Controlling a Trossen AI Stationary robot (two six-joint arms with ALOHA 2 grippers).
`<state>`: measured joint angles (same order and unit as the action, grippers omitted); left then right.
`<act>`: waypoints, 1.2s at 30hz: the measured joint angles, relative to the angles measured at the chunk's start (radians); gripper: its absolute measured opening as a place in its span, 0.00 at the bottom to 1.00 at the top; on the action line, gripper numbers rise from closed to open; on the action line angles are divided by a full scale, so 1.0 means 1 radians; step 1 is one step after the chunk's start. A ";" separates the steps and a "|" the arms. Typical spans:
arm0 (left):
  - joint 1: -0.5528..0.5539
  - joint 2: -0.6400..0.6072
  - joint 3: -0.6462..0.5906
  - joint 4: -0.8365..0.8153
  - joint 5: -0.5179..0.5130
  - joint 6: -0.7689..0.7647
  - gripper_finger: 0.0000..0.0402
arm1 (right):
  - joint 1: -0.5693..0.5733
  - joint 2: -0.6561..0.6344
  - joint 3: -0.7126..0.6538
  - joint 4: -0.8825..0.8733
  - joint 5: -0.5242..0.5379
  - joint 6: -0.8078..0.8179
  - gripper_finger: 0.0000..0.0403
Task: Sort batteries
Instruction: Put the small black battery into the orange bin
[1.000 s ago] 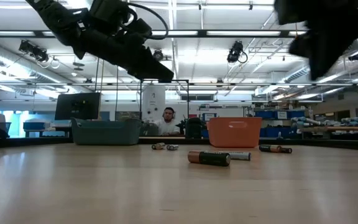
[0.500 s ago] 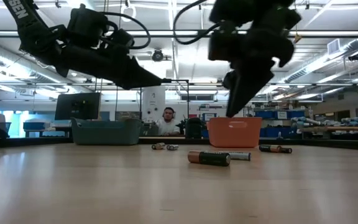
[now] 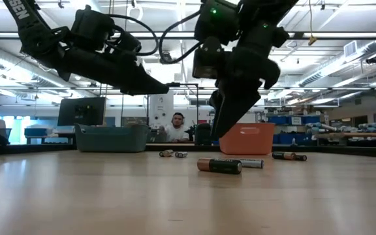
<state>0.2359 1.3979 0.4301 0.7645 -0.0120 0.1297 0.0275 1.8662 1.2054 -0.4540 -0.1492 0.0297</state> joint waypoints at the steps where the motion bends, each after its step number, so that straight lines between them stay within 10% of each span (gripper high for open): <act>1: 0.000 0.000 0.000 0.000 -0.008 0.000 0.35 | -0.001 -0.001 0.000 0.004 -0.005 0.000 0.44; 8: 0.002 0.000 0.000 0.000 -0.003 0.000 0.35 | -0.010 -0.002 0.001 0.008 -0.031 -0.005 0.04; 19: 0.002 0.000 0.000 0.001 -0.002 0.000 0.35 | -0.050 0.080 -0.001 0.040 -0.289 0.005 0.03; 36: 0.006 0.000 0.000 -0.010 0.005 -0.002 0.35 | -0.067 0.131 0.001 0.088 -0.415 0.023 0.03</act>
<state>0.2420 1.3979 0.4297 0.7546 -0.0071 0.1276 -0.0398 1.9977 1.2069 -0.3664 -0.5645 0.0528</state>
